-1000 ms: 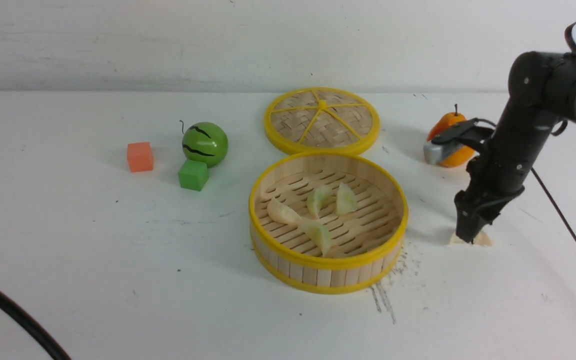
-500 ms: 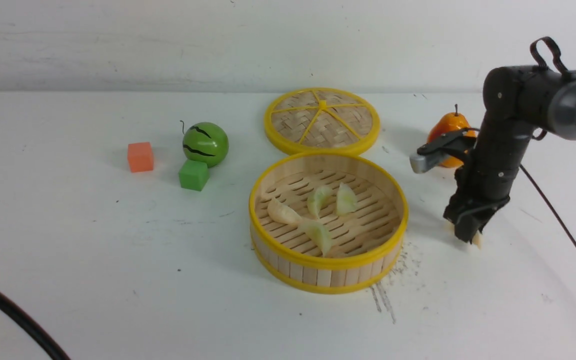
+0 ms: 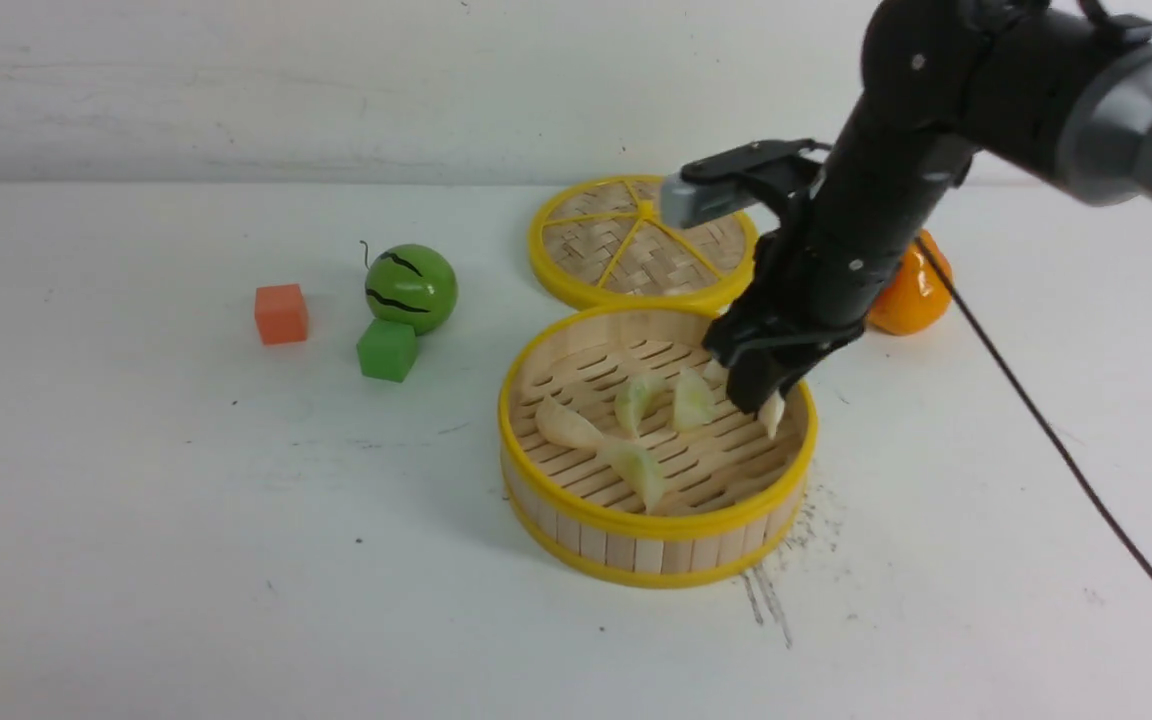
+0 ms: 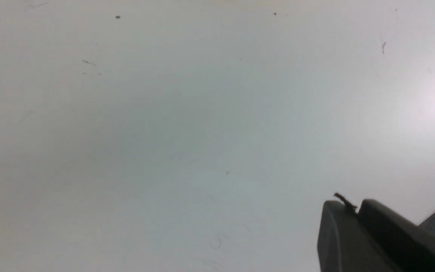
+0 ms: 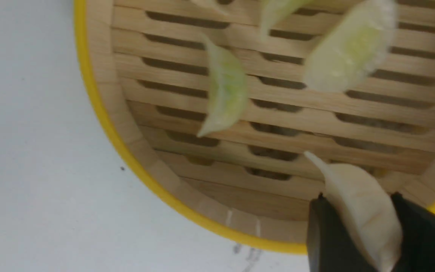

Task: Put the dumplings into the steamer on the white table.

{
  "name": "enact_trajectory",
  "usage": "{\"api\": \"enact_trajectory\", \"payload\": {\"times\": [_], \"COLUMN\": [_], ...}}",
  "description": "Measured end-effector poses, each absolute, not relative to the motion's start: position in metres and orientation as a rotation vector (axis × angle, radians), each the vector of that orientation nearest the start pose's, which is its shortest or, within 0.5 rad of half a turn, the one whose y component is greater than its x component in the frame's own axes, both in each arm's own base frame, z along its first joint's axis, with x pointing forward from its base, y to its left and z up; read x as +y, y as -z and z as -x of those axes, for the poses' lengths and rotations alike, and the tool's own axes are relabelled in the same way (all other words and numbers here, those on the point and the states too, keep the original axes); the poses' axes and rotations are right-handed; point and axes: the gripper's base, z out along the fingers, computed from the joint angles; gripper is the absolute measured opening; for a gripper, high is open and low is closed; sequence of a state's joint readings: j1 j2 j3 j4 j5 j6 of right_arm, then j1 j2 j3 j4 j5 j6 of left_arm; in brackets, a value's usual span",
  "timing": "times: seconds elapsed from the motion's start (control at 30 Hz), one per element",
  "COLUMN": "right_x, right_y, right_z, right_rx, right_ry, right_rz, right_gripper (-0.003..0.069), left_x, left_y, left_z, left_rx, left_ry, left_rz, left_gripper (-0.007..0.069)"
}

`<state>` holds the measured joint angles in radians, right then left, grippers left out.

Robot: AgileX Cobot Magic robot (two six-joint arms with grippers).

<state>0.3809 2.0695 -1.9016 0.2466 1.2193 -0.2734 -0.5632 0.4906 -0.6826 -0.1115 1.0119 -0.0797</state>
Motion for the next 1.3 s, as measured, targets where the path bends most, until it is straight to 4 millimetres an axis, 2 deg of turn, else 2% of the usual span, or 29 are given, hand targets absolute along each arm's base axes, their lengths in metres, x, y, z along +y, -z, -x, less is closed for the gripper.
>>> {"api": "enact_trajectory", "payload": {"times": [0.13,0.3,0.4,0.43,0.47,0.5,0.57,0.63,0.7,0.73,0.77,0.8,0.83,0.93,1.0,1.03,1.07,1.1,1.3], "right_x": [0.197,0.199,0.200,0.200,0.200,0.200,0.200,0.198,0.195,0.195,0.191,0.188,0.183,0.168,0.159,0.158,0.151,0.144,0.112], "right_y": [-0.244,-0.209,-0.201,-0.199,-0.199,-0.199,-0.202,-0.220,-0.247,-0.251,-0.282,-0.293,-0.318,-0.357,-0.363,-0.364,-0.370,-0.367,-0.379], "right_z": [-0.416,-0.422,-0.423,-0.423,-0.423,-0.423,-0.422,-0.418,-0.411,-0.411,-0.400,-0.395,-0.381,-0.346,-0.324,-0.321,-0.304,-0.288,-0.210], "right_rx": [2.766,2.869,2.892,2.895,2.895,2.894,2.891,2.861,2.804,2.795,2.720,2.692,2.626,2.502,2.456,2.450,2.400,2.382,2.194], "right_ry": [-0.403,-0.397,-0.397,-0.395,-0.395,-0.393,-0.393,-0.397,-0.403,-0.404,-0.408,-0.408,-0.414,-0.424,-0.442,-0.443,-0.462,-0.477,-0.498], "right_rz": [0.723,0.677,0.674,0.672,0.672,0.673,0.675,0.678,0.688,0.687,0.699,0.706,0.700,0.665,0.631,0.629,0.601,0.583,0.568], "right_gripper": [0.0201,0.0201,0.0227,0.0274,0.0280,0.0333,0.0378,0.0404,0.0391,0.0388,0.0358,0.0333,0.0281,0.0163,0.0080,0.0073,0.0022,-0.0003,-0.0020], "left_x": [-0.037,-0.033,-0.033,-0.032,-0.032,-0.032,-0.032,-0.032,-0.032,-0.032,-0.032,-0.032,-0.032,-0.032,-0.032,-0.032,-0.032,-0.032,-0.032], "left_y": [-0.305,-0.303,-0.304,-0.304,-0.304,-0.304,-0.304,-0.304,-0.304,-0.304,-0.304,-0.304,-0.304,-0.304,-0.304,-0.304,-0.304,-0.304,-0.304], "left_z": [-0.044,-0.038,-0.037,-0.037,-0.037,-0.037,-0.037,-0.037,-0.037,-0.037,-0.037,-0.037,-0.037,-0.037,-0.037,-0.037,-0.037,-0.037,-0.037], "left_rx": [2.191,2.114,2.104,2.102,2.102,2.100,2.099,2.099,2.098,2.098,2.098,2.098,2.098,2.098,2.098,2.098,2.098,2.098,2.098], "left_ry": [0.492,0.522,0.525,0.525,0.525,0.526,0.526,0.526,0.525,0.525,0.525,0.525,0.525,0.525,0.525,0.525,0.525,0.525,0.524], "left_rz": [-0.507,-0.471,-0.469,-0.468,-0.468,-0.468,-0.468,-0.468,-0.468,-0.468,-0.468,-0.468,-0.468,-0.468,-0.468,-0.468,-0.468,-0.468,-0.468], "left_gripper": [0.0059,0.0059,0.0062,0.0067,0.0067,0.0071,0.0074,0.0075,0.0077,0.0077,0.0078,0.0080,0.0081,0.0085,0.0088,0.0088,0.0089,0.0091,0.0093]}}
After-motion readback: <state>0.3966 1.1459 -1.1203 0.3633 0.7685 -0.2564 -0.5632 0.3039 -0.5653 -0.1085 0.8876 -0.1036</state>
